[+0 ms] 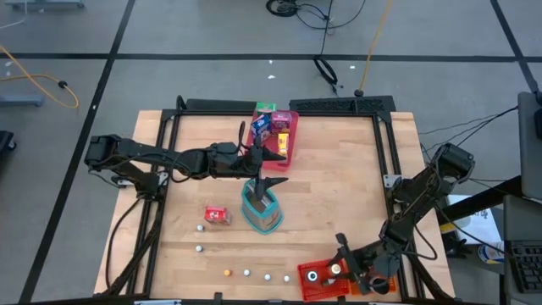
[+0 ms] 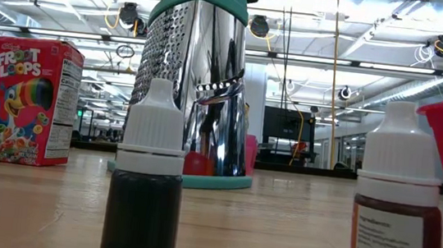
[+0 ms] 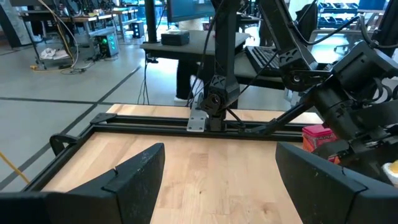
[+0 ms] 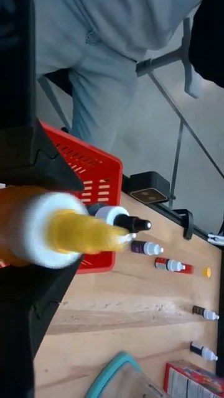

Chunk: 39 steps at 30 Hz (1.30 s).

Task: Pick & Place Kitchen Items
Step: Put the yellow food coloring bottle into the red bin, then put the orange seasoning bottle into the orange bin

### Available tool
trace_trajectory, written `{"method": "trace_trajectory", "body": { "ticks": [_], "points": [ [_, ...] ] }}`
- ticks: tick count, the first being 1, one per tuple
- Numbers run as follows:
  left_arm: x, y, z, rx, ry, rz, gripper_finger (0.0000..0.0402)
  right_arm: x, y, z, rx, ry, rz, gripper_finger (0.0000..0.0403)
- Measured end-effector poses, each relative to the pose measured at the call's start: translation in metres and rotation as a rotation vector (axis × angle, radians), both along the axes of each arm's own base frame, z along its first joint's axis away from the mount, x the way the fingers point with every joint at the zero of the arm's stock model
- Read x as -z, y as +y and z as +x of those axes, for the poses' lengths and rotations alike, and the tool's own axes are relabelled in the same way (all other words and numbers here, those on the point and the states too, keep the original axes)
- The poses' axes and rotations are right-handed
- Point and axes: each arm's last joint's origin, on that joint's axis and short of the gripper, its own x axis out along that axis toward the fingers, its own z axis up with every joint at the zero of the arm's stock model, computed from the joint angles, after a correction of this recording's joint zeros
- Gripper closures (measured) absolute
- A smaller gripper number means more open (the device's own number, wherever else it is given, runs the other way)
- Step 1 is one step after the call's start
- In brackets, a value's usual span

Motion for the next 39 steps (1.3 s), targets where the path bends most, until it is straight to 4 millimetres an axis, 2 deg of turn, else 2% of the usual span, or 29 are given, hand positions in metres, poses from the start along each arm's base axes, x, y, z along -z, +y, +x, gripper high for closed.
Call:
{"method": "trace_trajectory", "body": {
  "ticks": [15,23,29,39],
  "points": [
    [0.000,-0.001,0.000,0.004,-0.001,0.000,0.0091,-0.002,0.001,0.001,-0.019,-0.035,-0.029,0.0228],
    [-0.018,-0.015,-0.014,0.046,-0.043,0.039,0.0091,-0.012,-0.002,-0.001,-0.026,-0.072,-0.034,0.0231],
    [-0.033,-0.034,-0.031,0.107,-0.053,0.058,0.0091,-0.023,-0.005,-0.003,-0.038,-0.109,-0.033,0.0231],
    [-0.030,-0.089,-0.047,0.290,-0.004,0.034,0.0092,-0.042,-0.011,-0.007,-0.075,-0.210,-0.080,0.0232]
  ]
}}
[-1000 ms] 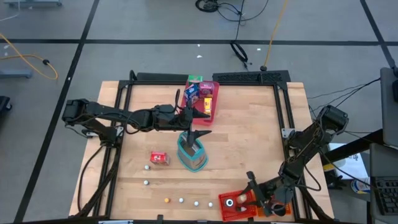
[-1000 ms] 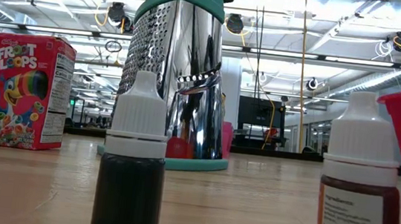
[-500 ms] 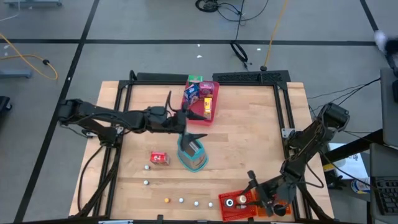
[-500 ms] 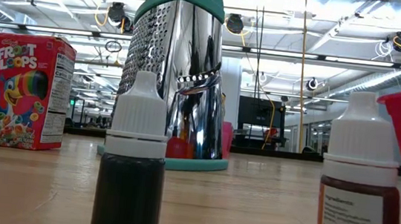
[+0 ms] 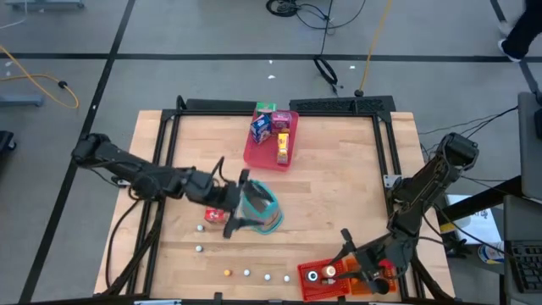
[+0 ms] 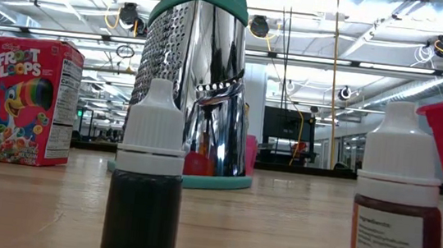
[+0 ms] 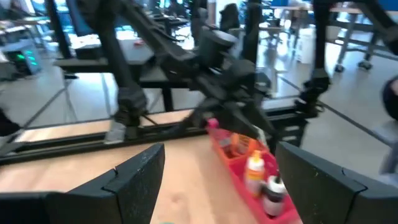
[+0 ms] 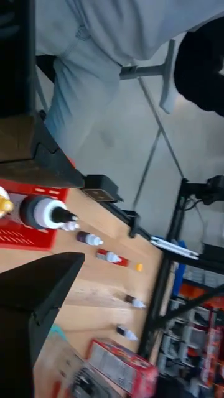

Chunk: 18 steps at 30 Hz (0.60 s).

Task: Pick & Place Kitchen Items
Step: Put the orange seasoning bottle into the orange bin

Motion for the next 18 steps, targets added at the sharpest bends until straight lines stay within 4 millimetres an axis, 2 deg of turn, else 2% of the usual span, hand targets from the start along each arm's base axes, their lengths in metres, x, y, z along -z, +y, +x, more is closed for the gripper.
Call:
{"method": "trace_trajectory", "body": {
  "ticks": [9,18],
  "points": [
    [0.007,-0.051,-0.022,0.116,0.072,-0.034,0.0092,-0.011,-0.005,-0.003,0.004,-0.059,-0.024,0.0232],
    [0.023,-0.096,-0.039,0.112,0.138,-0.063,0.0092,-0.014,-0.007,0.001,0.039,-0.092,-0.041,0.0232]
  ]
}}
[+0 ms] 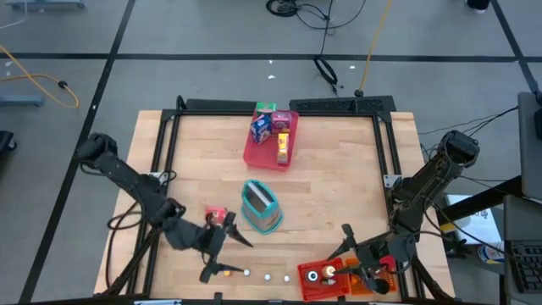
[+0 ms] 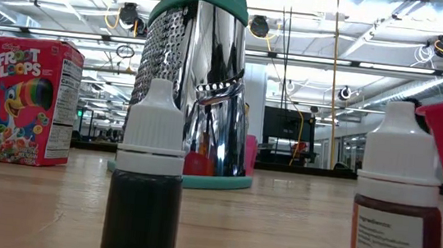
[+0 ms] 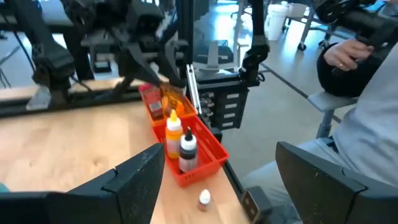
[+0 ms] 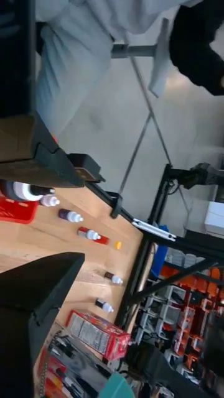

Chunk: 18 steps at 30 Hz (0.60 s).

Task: Pick & Place Kitchen Items
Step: Put the orange seasoning bottle into the orange bin

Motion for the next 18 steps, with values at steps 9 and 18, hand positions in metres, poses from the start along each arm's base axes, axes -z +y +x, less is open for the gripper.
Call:
{"method": "trace_trajectory", "body": {
  "ticks": [9,18],
  "points": [
    [0.031,-0.043,-0.007,-0.033,0.080,-0.071,0.0092,-0.005,0.000,0.002,-0.009,-0.072,-0.044,0.0232],
    [0.057,-0.069,-0.016,-0.077,0.149,-0.111,0.0092,-0.009,0.000,0.002,-0.008,-0.093,-0.020,0.0232]
  ]
}}
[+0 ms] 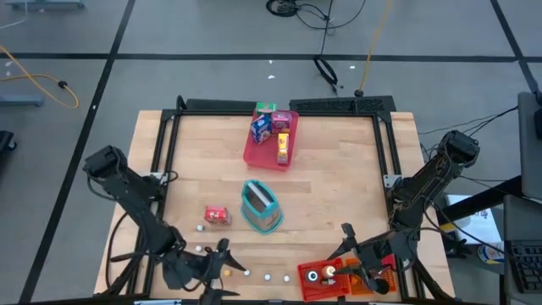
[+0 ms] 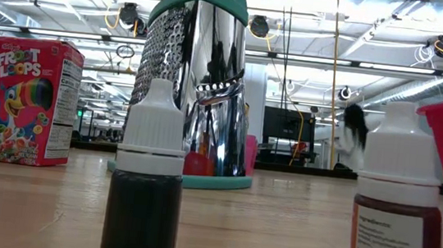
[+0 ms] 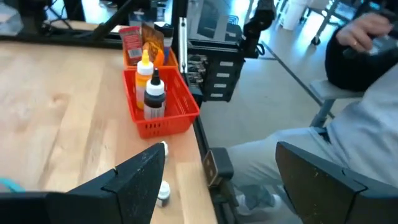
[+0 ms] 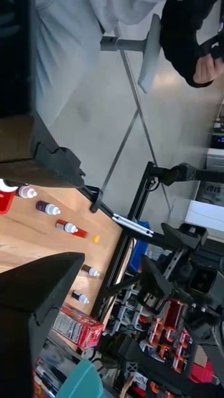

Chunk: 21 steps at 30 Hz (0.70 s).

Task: Pick & Place Kitchen Items
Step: Put the orange seasoning bottle into the orange bin

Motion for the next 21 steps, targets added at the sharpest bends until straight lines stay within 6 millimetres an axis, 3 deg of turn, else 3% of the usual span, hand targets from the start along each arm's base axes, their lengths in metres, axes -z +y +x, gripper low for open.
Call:
{"method": "trace_trajectory", "body": {
  "ticks": [8,21],
  "points": [
    [0.012,-0.013,-0.012,-0.071,0.021,-0.001,0.0092,0.000,0.000,0.000,0.000,-0.002,0.003,0.0232],
    [0.063,-0.031,-0.010,-0.156,0.156,-0.052,0.0092,0.000,0.000,0.000,0.003,0.012,0.034,0.0232]
  ]
}}
